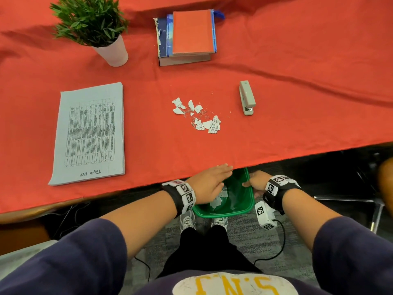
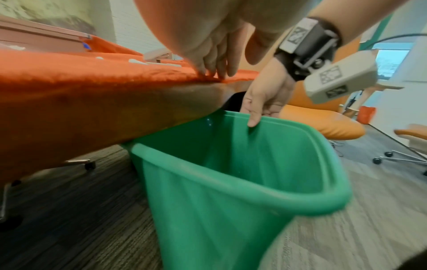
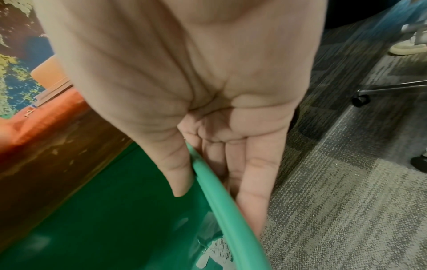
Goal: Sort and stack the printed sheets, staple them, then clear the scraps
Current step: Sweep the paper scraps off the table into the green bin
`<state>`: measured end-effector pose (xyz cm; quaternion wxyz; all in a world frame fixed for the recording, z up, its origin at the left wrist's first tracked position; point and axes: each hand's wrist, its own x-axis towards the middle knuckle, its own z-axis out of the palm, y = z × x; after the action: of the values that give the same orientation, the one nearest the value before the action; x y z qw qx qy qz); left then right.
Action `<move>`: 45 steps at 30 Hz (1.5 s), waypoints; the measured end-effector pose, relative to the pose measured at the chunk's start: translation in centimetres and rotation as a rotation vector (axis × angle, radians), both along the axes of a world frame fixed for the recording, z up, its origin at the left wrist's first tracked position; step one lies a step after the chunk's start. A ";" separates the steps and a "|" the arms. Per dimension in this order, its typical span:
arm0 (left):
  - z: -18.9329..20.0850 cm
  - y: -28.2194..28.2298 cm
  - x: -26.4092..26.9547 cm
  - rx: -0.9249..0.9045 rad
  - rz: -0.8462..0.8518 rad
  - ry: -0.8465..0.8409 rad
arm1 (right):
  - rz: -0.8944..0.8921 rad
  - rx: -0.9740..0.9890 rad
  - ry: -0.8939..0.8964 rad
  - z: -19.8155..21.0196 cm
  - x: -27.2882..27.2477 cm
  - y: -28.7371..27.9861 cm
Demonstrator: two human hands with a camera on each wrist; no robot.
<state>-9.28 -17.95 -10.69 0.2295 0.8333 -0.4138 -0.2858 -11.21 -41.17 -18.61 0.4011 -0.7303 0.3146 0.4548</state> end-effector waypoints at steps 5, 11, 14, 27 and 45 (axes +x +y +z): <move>0.4 0.8 -1.4 -0.033 0.000 0.044 | 0.028 -0.008 0.007 -0.2 0.0 0.0; 0.0 -0.6 0.0 -0.045 0.074 -0.094 | 0.023 -0.014 0.010 -0.4 0.1 -0.2; 0.5 -0.6 0.2 -0.040 0.036 0.007 | 0.030 -0.014 0.011 0.2 0.2 0.0; 1.7 2.6 20.5 0.228 0.669 -0.138 | 0.268 -0.075 -0.034 -0.5 1.0 -1.1; 1.9 1.8 4.6 0.148 -0.141 0.109 | 0.442 -0.181 -0.018 -0.6 1.5 -1.5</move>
<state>-4.72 -16.16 -8.81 0.1688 0.8002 -0.4359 -0.3758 -9.75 -42.66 -19.20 0.2274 -0.8185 0.1830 0.4948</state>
